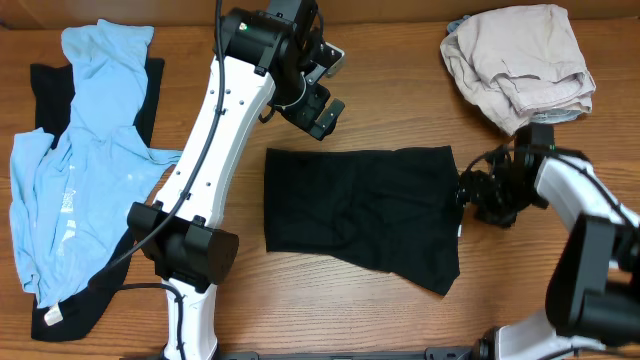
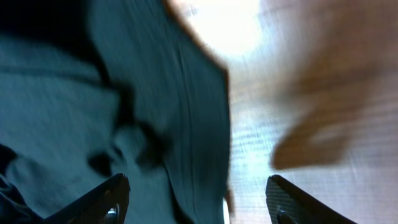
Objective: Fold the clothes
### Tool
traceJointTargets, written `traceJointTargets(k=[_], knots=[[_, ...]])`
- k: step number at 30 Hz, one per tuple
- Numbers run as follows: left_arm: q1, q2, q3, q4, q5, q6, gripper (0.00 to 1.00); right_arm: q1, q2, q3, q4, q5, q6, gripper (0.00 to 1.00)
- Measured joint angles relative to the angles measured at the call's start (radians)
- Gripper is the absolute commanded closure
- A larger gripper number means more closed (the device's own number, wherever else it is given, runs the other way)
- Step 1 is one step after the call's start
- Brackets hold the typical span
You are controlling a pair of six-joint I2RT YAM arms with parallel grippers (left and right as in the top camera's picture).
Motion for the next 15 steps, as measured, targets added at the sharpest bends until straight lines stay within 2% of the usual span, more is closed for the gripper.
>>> traceJointTargets(k=[5, 15], knots=[[0.000, 0.000, 0.000, 0.003, -0.014, 0.000, 0.00, 0.014, -0.048, -0.088, 0.056, 0.006, 0.020, 0.24], [0.000, 0.000, 0.000, 0.004, -0.024, 0.000, 0.00, 0.027, -0.110, -0.218, 0.292, -0.122, 0.117, 0.21]])
